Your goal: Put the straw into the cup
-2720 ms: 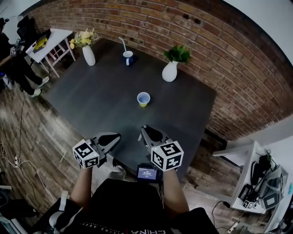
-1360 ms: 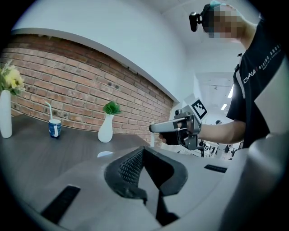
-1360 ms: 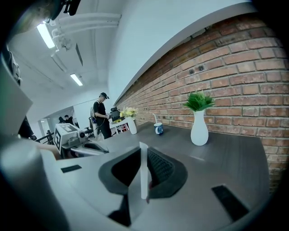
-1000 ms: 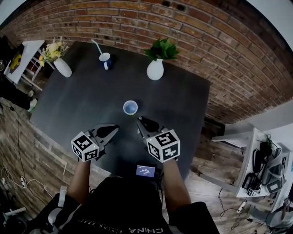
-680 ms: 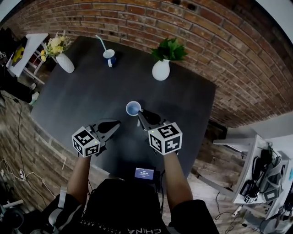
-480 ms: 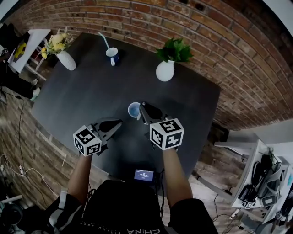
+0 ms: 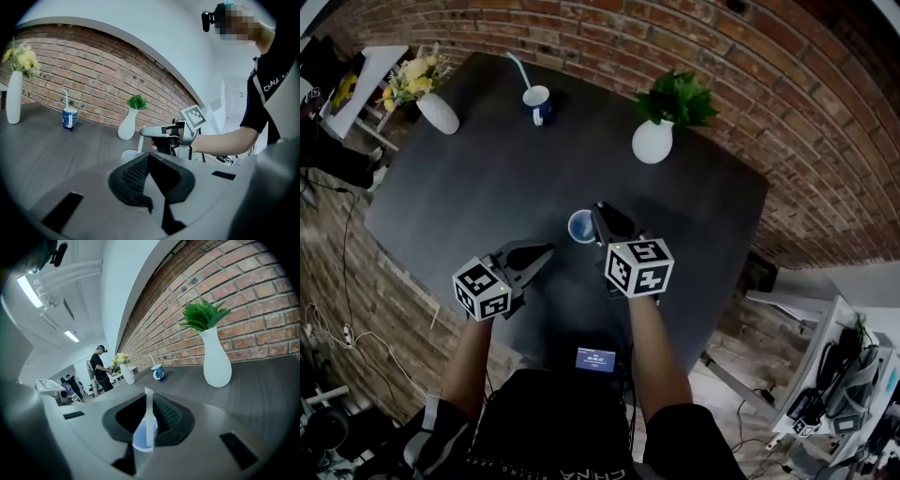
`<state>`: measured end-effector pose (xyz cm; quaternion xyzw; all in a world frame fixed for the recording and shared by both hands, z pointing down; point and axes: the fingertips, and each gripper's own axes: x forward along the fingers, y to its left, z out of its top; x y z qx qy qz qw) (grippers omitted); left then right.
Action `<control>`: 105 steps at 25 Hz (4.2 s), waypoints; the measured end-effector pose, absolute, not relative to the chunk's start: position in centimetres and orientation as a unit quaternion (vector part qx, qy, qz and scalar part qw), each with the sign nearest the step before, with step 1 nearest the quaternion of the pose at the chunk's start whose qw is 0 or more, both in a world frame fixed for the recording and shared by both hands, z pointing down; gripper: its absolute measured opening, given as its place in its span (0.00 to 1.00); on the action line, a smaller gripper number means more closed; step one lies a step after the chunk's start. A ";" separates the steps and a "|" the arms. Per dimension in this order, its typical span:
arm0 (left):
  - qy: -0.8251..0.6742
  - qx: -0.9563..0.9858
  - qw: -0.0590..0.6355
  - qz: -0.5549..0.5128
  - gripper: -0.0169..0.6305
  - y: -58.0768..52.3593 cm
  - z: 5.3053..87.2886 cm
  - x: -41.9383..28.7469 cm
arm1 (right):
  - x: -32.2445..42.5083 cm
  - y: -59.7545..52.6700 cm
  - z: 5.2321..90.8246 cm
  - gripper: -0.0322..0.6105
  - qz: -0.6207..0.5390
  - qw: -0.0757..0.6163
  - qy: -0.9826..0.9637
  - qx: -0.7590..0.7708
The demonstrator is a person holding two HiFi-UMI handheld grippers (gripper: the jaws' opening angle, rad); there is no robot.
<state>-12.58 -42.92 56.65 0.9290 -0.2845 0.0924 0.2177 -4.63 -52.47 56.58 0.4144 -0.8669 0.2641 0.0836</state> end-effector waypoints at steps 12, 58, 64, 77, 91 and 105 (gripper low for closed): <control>-0.290 0.925 0.236 0.070 0.03 -43.3 57.2 -12.8 | -6.0 -51.8 59.4 0.13 0.238 0.119 -0.873 0.409; -0.286 0.928 0.232 0.053 0.03 -42.4 55.8 -13.6 | -4.1 -49.7 59.7 0.22 0.218 0.179 -0.862 0.421; -0.279 0.934 0.216 0.049 0.03 -40.8 54.4 -13.8 | -3.9 -46.9 56.2 0.22 0.202 0.172 -0.872 0.412; -0.246 0.946 0.208 0.038 0.03 -36.9 52.8 -12.3 | -3.0 -38.8 52.6 0.08 0.207 0.182 -0.871 0.407; -0.309 0.937 0.148 0.065 0.03 -33.1 53.5 -10.2 | 0.0 -34.6 54.6 0.06 0.246 0.175 -0.869 0.392; -0.295 0.947 0.104 0.074 0.03 -24.0 52.7 -15.7 | -3.2 -26.5 52.9 0.06 0.180 0.172 -0.850 0.465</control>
